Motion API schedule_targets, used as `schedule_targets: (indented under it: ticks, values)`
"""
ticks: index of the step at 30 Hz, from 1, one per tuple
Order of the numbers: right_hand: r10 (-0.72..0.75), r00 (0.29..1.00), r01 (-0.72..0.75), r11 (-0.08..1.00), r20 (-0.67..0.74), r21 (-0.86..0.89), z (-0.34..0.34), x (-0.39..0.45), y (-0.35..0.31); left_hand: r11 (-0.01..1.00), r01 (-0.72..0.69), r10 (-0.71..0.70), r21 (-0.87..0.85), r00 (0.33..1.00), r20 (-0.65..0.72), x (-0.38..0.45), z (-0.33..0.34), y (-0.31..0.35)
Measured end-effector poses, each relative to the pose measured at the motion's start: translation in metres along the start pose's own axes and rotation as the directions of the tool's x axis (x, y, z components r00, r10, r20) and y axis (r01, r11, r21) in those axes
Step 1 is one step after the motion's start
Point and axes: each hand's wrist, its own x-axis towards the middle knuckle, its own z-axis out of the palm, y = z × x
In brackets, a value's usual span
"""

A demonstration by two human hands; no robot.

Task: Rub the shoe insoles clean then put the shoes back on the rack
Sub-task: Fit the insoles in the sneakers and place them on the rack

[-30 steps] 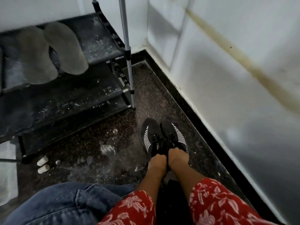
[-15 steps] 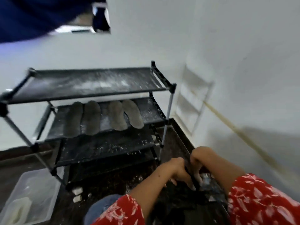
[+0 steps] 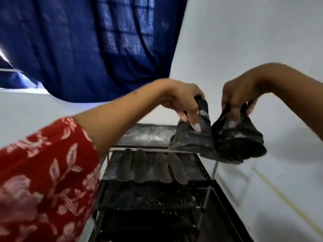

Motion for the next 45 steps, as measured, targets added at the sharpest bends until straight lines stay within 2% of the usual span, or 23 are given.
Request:
schedule_targets:
  ticks: [5, 8, 10, 12, 17, 24, 30, 36, 41, 45]
  values:
    - [-0.164, 0.93, 0.205, 0.974, -0.329, 0.092, -0.016, 0.018, -0.032, 0.997, 0.057, -0.045, 0.057, 0.981, -0.186, -0.012, -0.05, -0.025]
    - [-0.189, 0.868, 0.216, 0.976, -0.459, 0.008, -0.001, 0.048, -0.051, 0.98, 0.102, -0.057, 0.168, 0.965, -0.257, -0.005, -0.057, -0.053]
    - [-0.195, 0.796, 0.2, 0.978, -0.572, -0.055, 0.014, 0.077, -0.061, 0.946, 0.137, -0.042, 0.295, 0.951, -0.307, 0.003, -0.056, -0.075]
    - [-0.165, 0.738, 0.206, 0.978, -0.654, -0.015, 0.034, 0.11, -0.069, 0.899, 0.157, 0.002, 0.409, 0.932, -0.363, 0.013, -0.052, -0.101]
    - [-0.127, 0.628, 0.207, 0.978, -0.768, 0.007, 0.084, 0.171, -0.091, 0.906, 0.168, 0.032, 0.388, 0.887, -0.46, 0.042, -0.037, -0.172]
    - [-0.183, 0.563, 0.232, 0.971, -0.806, -0.059, 0.133, 0.214, -0.105, 0.913, 0.18, 0.036, 0.366, 0.858, -0.512, 0.064, -0.026, -0.22]
    - [-0.15, 0.548, 0.242, 0.97, -0.823, -0.016, 0.152, 0.223, -0.11, 0.903, 0.211, -0.001, 0.375, 0.873, -0.488, 0.067, -0.017, -0.235]
    - [-0.197, 0.604, 0.238, 0.969, -0.772, -0.061, 0.15, 0.222, -0.117, 0.901, 0.242, -0.049, 0.36, 0.882, -0.469, 0.064, -0.007, -0.244]
    - [-0.186, 0.678, 0.212, 0.976, -0.711, -0.052, 0.139, 0.219, -0.122, 0.892, 0.321, -0.123, 0.317, 0.849, -0.514, 0.053, -0.008, -0.243]
    - [-0.171, 0.686, 0.164, 0.983, -0.707, -0.079, 0.147, 0.205, -0.128, 0.901, 0.289, -0.031, 0.325, 0.788, -0.614, 0.035, -0.005, -0.236]
